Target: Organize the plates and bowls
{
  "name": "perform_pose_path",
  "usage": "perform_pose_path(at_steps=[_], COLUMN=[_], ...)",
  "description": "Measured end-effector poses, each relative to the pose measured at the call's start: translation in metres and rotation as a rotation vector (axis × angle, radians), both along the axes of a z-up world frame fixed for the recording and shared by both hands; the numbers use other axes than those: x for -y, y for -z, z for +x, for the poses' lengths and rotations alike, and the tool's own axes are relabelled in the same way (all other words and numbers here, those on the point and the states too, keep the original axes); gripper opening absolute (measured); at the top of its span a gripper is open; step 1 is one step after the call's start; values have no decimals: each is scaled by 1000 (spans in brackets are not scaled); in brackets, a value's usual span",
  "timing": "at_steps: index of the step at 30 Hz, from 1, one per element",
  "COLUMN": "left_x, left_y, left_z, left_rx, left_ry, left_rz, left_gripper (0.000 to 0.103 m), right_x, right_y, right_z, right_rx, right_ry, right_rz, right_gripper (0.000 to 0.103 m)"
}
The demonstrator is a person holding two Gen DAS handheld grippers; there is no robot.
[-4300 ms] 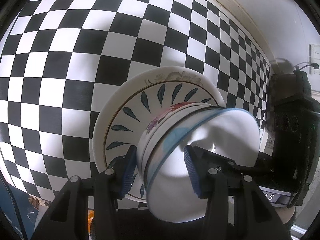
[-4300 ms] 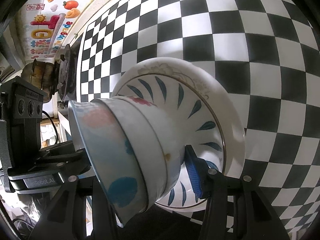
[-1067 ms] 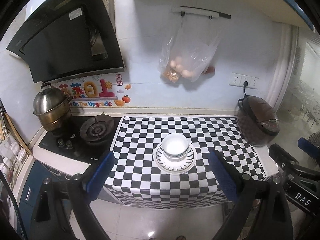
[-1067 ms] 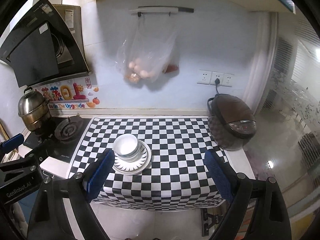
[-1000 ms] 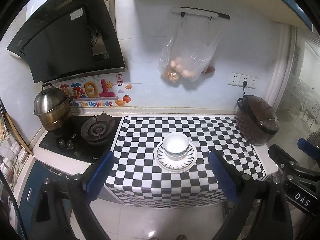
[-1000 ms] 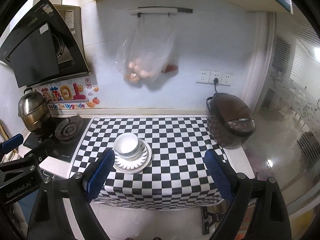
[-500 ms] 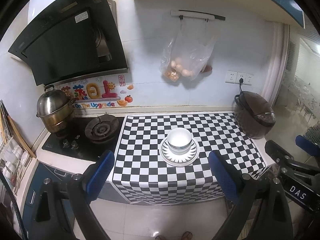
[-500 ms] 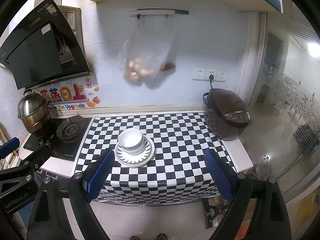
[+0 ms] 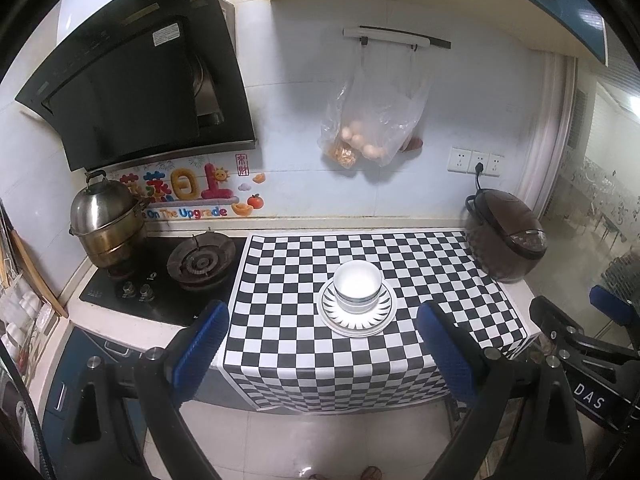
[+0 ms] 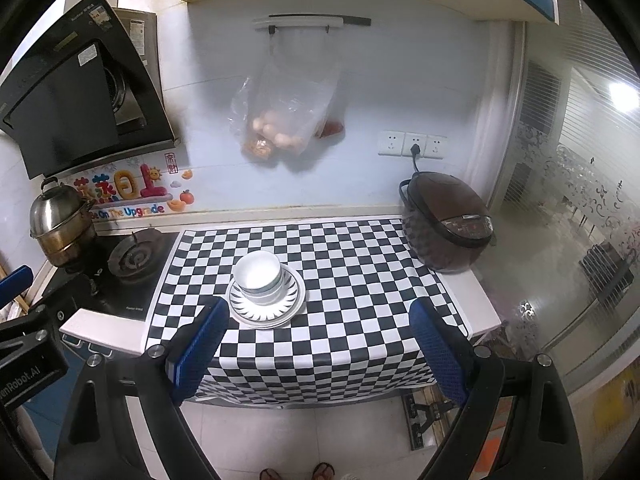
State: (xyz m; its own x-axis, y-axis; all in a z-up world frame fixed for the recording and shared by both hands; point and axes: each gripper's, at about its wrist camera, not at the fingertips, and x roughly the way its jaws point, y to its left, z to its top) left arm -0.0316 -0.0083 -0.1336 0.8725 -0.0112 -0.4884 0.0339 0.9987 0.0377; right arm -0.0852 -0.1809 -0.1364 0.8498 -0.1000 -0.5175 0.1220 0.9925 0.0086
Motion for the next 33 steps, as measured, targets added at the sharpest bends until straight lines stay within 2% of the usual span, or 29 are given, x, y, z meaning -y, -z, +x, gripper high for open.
perform_pose_path(at_steps=[33], left_x=[11], left_y=[2], left_z=[-7], left_rx=[4], left_ry=[-11], left_rz=[3], left_gripper=[96], right_x=[1], right_y=[4], right_z=[-4], right_rx=[-12], right_ry=[23], right_rz=[-4], right_gripper=[93])
